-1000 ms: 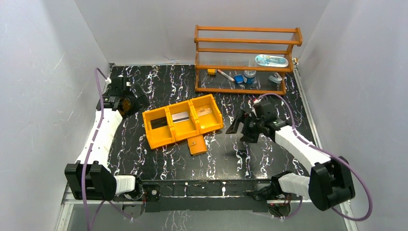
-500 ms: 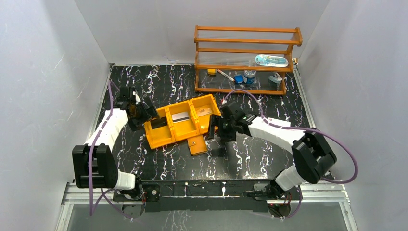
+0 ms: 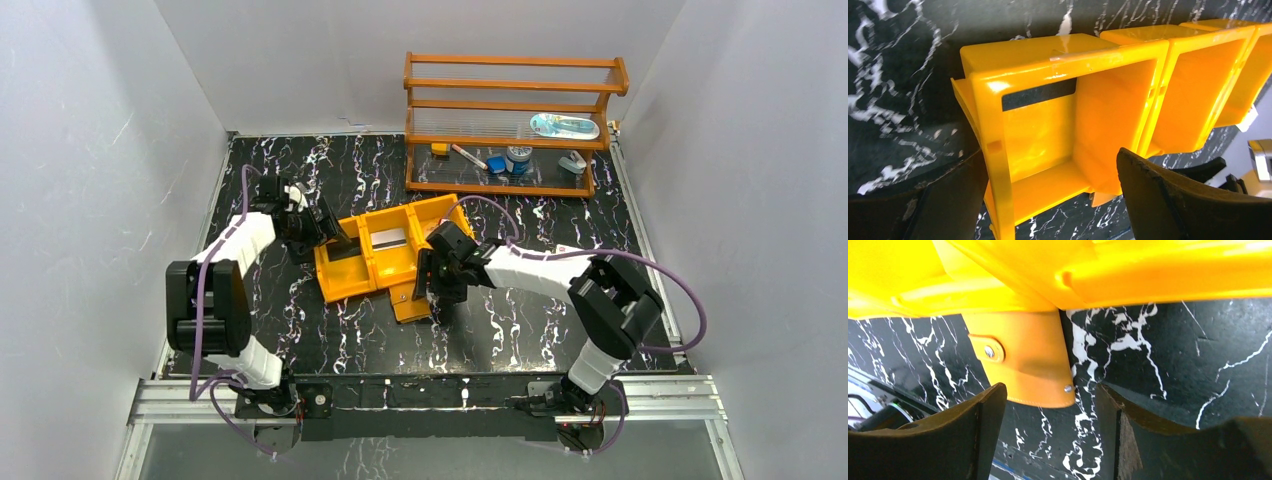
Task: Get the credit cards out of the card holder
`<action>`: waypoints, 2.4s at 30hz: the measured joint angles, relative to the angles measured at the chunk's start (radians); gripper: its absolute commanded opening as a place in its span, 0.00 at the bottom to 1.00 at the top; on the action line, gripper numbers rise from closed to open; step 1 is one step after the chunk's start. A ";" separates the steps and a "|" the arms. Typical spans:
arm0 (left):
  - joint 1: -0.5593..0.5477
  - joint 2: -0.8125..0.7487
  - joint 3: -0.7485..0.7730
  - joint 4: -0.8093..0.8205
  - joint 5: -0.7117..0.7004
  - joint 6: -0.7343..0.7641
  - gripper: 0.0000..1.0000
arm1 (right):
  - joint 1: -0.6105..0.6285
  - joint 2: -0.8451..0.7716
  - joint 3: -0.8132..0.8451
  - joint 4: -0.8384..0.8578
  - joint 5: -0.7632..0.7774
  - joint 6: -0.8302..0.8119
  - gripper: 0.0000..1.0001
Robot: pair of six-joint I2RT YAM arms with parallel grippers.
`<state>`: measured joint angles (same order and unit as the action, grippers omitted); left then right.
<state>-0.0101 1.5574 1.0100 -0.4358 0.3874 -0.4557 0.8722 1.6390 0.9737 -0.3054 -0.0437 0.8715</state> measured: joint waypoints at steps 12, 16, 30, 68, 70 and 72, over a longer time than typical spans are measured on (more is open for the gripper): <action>0.000 0.067 0.081 -0.026 0.043 0.048 0.98 | 0.053 0.145 0.127 -0.022 0.103 0.015 0.50; 0.000 -0.011 0.067 -0.047 -0.008 0.042 0.98 | 0.100 0.143 0.130 -0.034 0.151 0.018 0.33; -0.112 -0.441 -0.113 -0.147 -0.032 -0.003 0.91 | 0.152 -0.248 -0.289 0.016 0.223 0.169 0.51; -1.038 0.161 0.091 -0.064 -0.618 -0.350 0.23 | 0.203 -1.037 -0.703 -0.072 0.507 0.348 0.67; -1.042 0.165 0.099 -0.073 -0.625 -0.356 0.15 | 0.203 -1.035 -0.712 -0.062 0.493 0.348 0.65; -1.048 0.167 0.107 -0.079 -0.631 -0.357 0.10 | 0.203 -1.029 -0.729 -0.038 0.468 0.346 0.64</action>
<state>-1.0576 1.7245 1.1168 -0.5144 -0.2436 -0.8131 1.0756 0.6098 0.2443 -0.3435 0.4244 1.2171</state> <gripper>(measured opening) 0.184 0.659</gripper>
